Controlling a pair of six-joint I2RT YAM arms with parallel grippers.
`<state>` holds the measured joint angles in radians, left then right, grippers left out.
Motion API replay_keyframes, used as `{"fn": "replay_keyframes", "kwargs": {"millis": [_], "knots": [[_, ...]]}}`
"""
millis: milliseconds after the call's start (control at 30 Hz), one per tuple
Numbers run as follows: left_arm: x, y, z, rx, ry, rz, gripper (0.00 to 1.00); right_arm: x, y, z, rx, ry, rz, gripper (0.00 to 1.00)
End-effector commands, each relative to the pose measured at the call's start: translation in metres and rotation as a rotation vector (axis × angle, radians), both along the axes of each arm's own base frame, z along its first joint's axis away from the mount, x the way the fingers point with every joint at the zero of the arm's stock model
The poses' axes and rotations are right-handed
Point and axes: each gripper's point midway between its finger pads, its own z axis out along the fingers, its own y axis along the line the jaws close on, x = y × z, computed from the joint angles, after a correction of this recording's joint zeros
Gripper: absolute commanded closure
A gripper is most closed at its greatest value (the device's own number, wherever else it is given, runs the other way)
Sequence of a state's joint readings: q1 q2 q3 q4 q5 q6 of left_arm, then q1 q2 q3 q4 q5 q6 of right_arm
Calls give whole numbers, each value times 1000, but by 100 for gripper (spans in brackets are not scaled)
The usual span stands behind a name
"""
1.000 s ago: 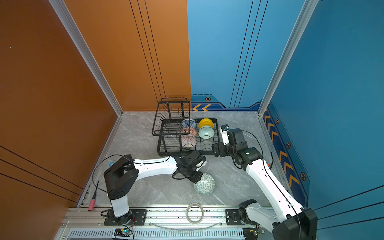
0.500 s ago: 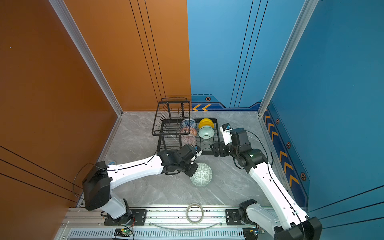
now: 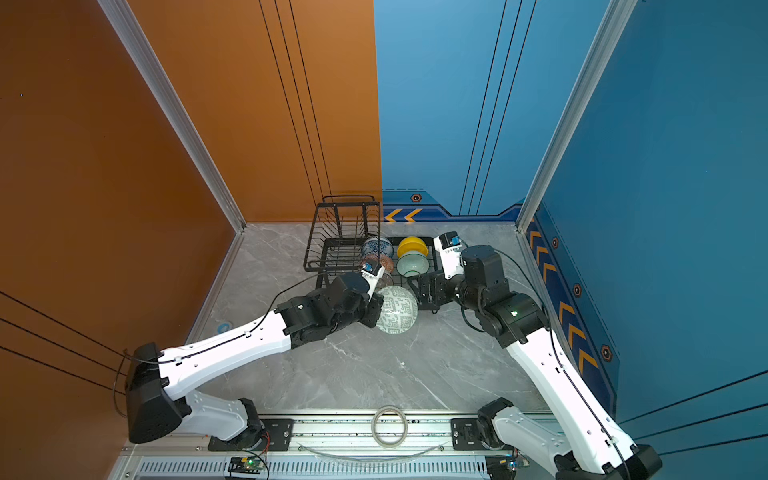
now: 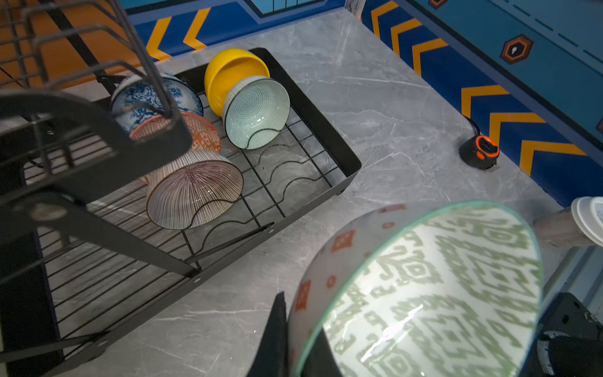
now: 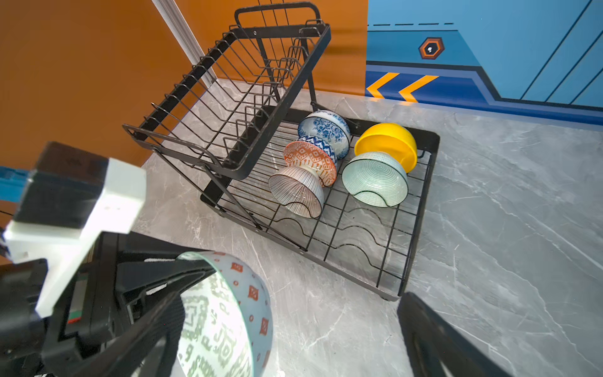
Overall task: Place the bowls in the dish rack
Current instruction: 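Lift the green patterned bowl toward the rack with the left gripper while the right approaches, then close the right gripper on the green patterned bowl rim beside the left gripper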
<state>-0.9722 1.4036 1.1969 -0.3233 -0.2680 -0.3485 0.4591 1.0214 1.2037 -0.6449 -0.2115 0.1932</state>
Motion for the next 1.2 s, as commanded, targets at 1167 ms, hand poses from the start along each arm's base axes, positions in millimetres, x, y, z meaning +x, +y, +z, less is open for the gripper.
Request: {"fn": "replay_keyframes", "kwargs": {"millis": [1167], "knots": [[18, 20, 60, -210, -159, 121, 100, 23, 52, -45, 26, 91, -77, 36]]}}
